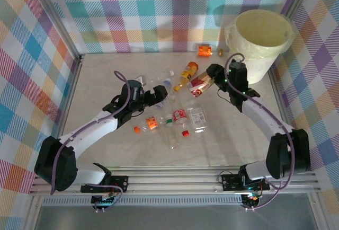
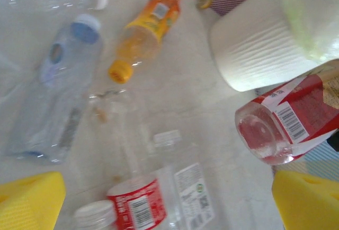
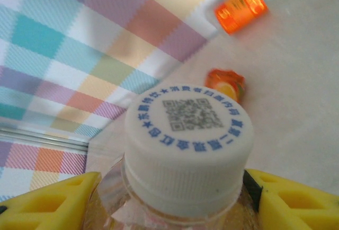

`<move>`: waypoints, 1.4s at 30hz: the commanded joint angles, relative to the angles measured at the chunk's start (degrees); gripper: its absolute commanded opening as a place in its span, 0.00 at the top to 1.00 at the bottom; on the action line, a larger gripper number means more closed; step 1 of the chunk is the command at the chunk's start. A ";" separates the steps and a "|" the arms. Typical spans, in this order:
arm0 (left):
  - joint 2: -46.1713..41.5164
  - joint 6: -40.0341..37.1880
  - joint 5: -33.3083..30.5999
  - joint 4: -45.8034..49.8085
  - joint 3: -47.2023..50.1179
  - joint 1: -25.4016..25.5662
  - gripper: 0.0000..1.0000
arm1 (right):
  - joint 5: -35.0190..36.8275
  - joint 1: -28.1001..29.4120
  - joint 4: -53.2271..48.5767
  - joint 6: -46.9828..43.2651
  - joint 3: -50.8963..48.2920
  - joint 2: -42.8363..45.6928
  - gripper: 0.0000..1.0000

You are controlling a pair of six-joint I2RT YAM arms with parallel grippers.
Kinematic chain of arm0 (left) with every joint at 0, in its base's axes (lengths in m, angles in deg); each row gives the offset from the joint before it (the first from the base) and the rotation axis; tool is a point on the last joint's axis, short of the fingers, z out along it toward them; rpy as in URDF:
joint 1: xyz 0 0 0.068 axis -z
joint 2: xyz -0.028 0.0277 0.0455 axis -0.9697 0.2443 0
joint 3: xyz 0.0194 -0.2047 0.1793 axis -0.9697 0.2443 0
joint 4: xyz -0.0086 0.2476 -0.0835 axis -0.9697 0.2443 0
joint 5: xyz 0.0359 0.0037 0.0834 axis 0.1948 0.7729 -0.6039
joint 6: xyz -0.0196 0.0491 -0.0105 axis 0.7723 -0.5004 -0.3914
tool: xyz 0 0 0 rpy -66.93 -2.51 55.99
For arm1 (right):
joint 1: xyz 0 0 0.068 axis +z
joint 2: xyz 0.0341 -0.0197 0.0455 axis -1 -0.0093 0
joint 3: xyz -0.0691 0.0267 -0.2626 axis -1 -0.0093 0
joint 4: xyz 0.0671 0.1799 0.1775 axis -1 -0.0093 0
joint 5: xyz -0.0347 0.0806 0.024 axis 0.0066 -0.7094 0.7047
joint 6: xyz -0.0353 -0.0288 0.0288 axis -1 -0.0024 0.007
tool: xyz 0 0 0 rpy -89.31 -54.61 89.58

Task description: Put the plastic bottles in the bin

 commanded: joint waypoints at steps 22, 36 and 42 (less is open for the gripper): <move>3.45 4.01 3.61 -9.07 -1.59 2.48 0.00 | 11.85 -12.89 -2.67 -24.64 36.82 -9.92 0.55; 0.26 3.45 0.65 -6.74 0.47 2.48 0.00 | 32.14 -18.09 -2.16 -30.09 43.13 -19.33 0.54; -0.26 2.80 0.00 -5.75 0.87 2.48 0.00 | 34.05 -18.15 1.93 -38.88 40.57 -21.33 0.53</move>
